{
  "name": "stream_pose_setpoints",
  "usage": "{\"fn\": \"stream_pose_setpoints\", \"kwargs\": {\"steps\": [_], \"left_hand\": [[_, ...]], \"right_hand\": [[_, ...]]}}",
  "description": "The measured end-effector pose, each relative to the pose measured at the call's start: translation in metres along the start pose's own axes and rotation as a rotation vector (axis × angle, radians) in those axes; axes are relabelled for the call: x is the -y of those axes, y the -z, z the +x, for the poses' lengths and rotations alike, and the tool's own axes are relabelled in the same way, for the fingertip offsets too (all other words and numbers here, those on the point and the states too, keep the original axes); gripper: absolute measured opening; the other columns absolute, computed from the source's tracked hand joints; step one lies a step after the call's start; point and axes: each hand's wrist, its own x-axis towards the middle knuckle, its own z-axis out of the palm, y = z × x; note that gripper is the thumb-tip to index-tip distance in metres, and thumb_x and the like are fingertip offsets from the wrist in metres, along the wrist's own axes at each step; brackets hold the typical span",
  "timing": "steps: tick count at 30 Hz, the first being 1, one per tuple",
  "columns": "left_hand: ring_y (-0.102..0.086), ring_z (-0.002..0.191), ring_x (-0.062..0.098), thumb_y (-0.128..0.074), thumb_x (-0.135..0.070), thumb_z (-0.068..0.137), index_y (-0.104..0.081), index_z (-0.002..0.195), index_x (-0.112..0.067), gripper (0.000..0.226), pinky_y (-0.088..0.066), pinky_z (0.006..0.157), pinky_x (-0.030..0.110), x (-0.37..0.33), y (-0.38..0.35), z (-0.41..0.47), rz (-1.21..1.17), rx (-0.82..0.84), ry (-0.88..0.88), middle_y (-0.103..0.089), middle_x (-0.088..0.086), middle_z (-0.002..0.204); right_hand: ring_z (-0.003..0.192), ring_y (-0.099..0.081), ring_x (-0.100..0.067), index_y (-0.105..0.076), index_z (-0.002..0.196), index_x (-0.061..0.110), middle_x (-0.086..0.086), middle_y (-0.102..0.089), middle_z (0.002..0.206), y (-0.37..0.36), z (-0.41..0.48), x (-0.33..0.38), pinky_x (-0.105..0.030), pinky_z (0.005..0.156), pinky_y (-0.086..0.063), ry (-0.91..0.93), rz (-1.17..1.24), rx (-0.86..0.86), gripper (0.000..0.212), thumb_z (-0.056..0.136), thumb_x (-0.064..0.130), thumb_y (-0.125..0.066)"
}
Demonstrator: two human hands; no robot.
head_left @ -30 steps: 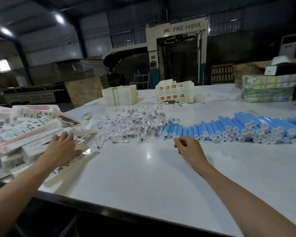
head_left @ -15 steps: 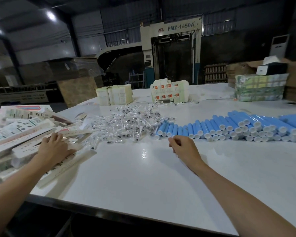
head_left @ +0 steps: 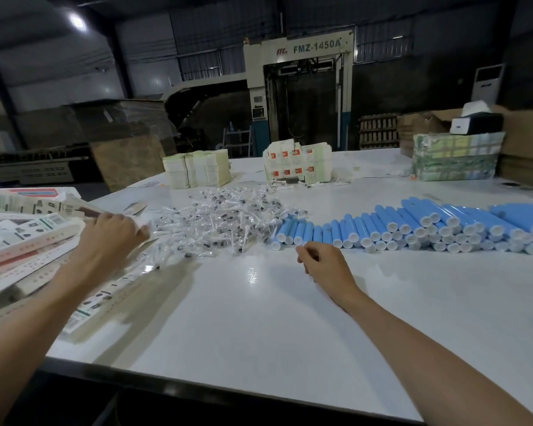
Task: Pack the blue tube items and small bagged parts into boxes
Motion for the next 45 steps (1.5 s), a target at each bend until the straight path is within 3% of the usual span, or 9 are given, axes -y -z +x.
{"fn": "stream_pose_setpoints", "kwargs": {"steps": [2, 4, 10, 14, 18, 25, 31, 39, 45], "left_hand": [[-0.051, 0.047, 0.024, -0.046, -0.039, 0.113, -0.052, 0.066, -0.01, 0.056, -0.034, 0.049, 0.029, -0.019, 0.016, 0.014, -0.341, -0.025, 0.121, -0.055, 0.006, 0.058], [-0.056, 0.06, 0.031, -0.043, -0.039, 0.115, -0.059, 0.078, -0.004, 0.053, -0.035, 0.054, 0.036, -0.042, 0.027, 0.027, -0.588, -0.005, 0.213, -0.064, 0.013, 0.072], [-0.078, 0.08, 0.039, -0.04, -0.041, 0.117, -0.069, 0.114, -0.004, 0.048, -0.064, 0.069, 0.046, -0.127, 0.017, 0.019, -1.564, 0.133, 0.291, -0.078, 0.022, 0.095], [-0.08, 0.081, 0.034, -0.044, -0.043, 0.115, -0.07, 0.117, -0.008, 0.044, -0.065, 0.062, 0.037, -0.175, -0.001, 0.017, -1.849, 0.261, 0.413, -0.081, 0.018, 0.094], [-0.081, 0.084, 0.033, -0.051, -0.049, 0.112, -0.075, 0.117, -0.008, 0.048, -0.066, 0.066, 0.036, -0.203, -0.017, 0.008, -2.057, 0.396, 0.391, -0.08, 0.023, 0.103], [-0.079, 0.102, 0.042, -0.063, -0.042, 0.107, -0.071, 0.128, -0.002, 0.046, -0.067, 0.083, 0.045, -0.215, -0.031, 0.002, -2.228, 0.534, 0.356, -0.078, 0.026, 0.113], [-0.078, 0.106, 0.043, -0.063, -0.041, 0.108, -0.067, 0.133, -0.004, 0.046, -0.063, 0.098, 0.055, -0.214, -0.033, 0.002, -2.253, 0.548, 0.34, -0.078, 0.022, 0.12], [-0.077, 0.109, 0.044, -0.066, -0.038, 0.106, -0.062, 0.136, -0.002, 0.047, -0.066, 0.09, 0.049, -0.213, -0.023, -0.004, -2.269, 0.57, 0.317, -0.078, 0.02, 0.122], [-0.077, 0.111, 0.043, -0.072, -0.041, 0.102, -0.068, 0.135, -0.007, 0.047, -0.066, 0.089, 0.048, -0.209, -0.021, -0.004, -2.29, 0.546, 0.254, -0.077, 0.02, 0.125]], "right_hand": [[0.072, -0.064, -0.034, -0.066, 0.077, 0.015, -0.011, -0.066, 0.071, 0.0, 0.001, 0.0, -0.047, 0.071, -0.054, 0.001, -0.035, -0.036, 0.038, 0.105, 0.038, -0.056], [0.07, -0.063, -0.03, -0.063, 0.079, 0.012, -0.009, -0.066, 0.07, 0.002, 0.004, 0.001, -0.044, 0.067, -0.052, 0.0, -0.089, -0.113, 0.038, 0.106, 0.038, -0.054], [0.093, -0.061, -0.029, -0.058, 0.112, 0.01, -0.004, -0.06, 0.104, 0.048, 0.036, -0.006, -0.039, 0.068, -0.046, -0.045, -0.486, -0.359, 0.015, 0.106, 0.022, -0.052], [0.127, -0.047, -0.041, -0.044, 0.139, 0.006, -0.023, -0.041, 0.143, 0.075, 0.051, -0.027, -0.048, 0.086, -0.049, -0.207, -0.771, -0.208, 0.04, 0.109, 0.031, -0.049], [0.124, -0.051, -0.04, -0.049, 0.137, 0.006, -0.022, -0.047, 0.138, 0.077, 0.059, -0.047, -0.043, 0.089, -0.048, -0.226, -0.951, -0.108, 0.042, 0.108, 0.038, -0.051], [0.107, -0.066, -0.028, -0.059, 0.113, 0.009, -0.01, -0.068, 0.112, 0.063, 0.061, -0.049, -0.03, 0.069, -0.038, -0.224, -1.155, -0.051, 0.015, 0.099, 0.004, -0.061], [0.086, -0.072, -0.023, -0.054, 0.119, 0.005, -0.004, -0.073, 0.094, 0.059, 0.046, -0.04, -0.03, 0.063, -0.041, -0.243, -1.195, -0.134, 0.025, 0.102, 0.022, -0.05], [0.102, -0.072, -0.024, -0.024, 0.154, 0.002, -0.007, -0.068, 0.121, 0.056, 0.051, -0.048, -0.033, 0.069, -0.048, -0.192, -1.22, -0.133, 0.058, 0.106, 0.018, -0.051], [0.09, -0.066, -0.035, -0.047, 0.133, -0.004, -0.018, -0.067, 0.107, 0.067, 0.047, -0.034, -0.038, 0.07, -0.046, -0.268, -0.911, -0.229, 0.032, 0.103, 0.008, -0.048]]}}
